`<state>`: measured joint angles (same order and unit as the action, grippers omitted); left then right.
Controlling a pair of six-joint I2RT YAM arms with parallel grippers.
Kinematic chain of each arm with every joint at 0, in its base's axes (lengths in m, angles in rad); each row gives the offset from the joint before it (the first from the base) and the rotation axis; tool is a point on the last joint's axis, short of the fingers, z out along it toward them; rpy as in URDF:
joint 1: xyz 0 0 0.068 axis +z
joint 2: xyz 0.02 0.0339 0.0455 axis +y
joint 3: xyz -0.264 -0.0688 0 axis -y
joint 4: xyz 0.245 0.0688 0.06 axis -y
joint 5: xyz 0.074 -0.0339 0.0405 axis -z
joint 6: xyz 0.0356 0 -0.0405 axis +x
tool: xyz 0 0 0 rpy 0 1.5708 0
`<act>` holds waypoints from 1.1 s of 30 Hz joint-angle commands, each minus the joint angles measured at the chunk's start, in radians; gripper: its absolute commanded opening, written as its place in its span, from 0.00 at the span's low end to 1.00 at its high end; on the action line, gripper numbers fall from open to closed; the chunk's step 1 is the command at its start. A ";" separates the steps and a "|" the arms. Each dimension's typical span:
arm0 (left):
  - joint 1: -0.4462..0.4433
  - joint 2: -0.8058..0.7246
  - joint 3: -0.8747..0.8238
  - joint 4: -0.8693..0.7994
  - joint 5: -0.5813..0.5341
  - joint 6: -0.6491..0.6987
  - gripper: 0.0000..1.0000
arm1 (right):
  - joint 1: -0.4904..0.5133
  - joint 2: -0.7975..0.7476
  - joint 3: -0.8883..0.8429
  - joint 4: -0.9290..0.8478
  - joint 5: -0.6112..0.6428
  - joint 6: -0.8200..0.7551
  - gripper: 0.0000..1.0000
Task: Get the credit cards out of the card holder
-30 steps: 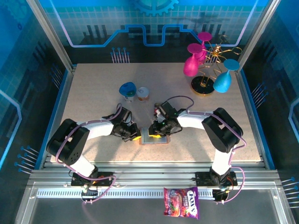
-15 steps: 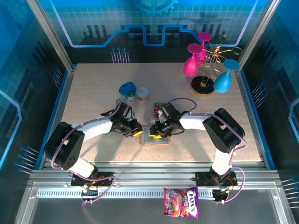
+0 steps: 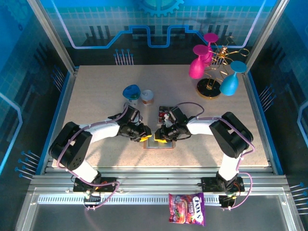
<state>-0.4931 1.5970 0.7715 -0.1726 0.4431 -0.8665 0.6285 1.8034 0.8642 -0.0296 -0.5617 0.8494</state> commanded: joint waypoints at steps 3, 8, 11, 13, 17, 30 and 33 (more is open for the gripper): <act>-0.003 0.024 -0.018 0.037 0.036 -0.021 0.33 | -0.012 -0.009 -0.023 -0.024 0.009 0.009 0.31; -0.004 0.035 -0.023 0.045 0.035 -0.019 0.35 | -0.012 -0.007 -0.024 -0.026 0.010 0.010 0.31; -0.004 0.041 -0.026 0.050 0.035 -0.019 0.36 | -0.012 -0.009 -0.023 -0.025 0.009 0.011 0.31; -0.004 0.045 -0.029 0.051 0.034 -0.019 0.36 | -0.012 -0.008 -0.026 -0.024 0.008 0.012 0.31; -0.003 0.044 -0.032 0.046 0.027 -0.016 0.36 | -0.012 -0.008 -0.029 -0.020 0.007 0.013 0.31; -0.008 0.057 -0.024 0.072 0.046 -0.024 0.26 | -0.013 -0.002 -0.047 0.021 -0.009 0.033 0.31; -0.012 0.054 -0.025 0.084 0.050 -0.026 0.25 | -0.013 -0.001 -0.049 0.024 -0.010 0.034 0.31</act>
<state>-0.4950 1.6386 0.7563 -0.1139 0.4618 -0.8856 0.6258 1.7996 0.8402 0.0174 -0.5735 0.8719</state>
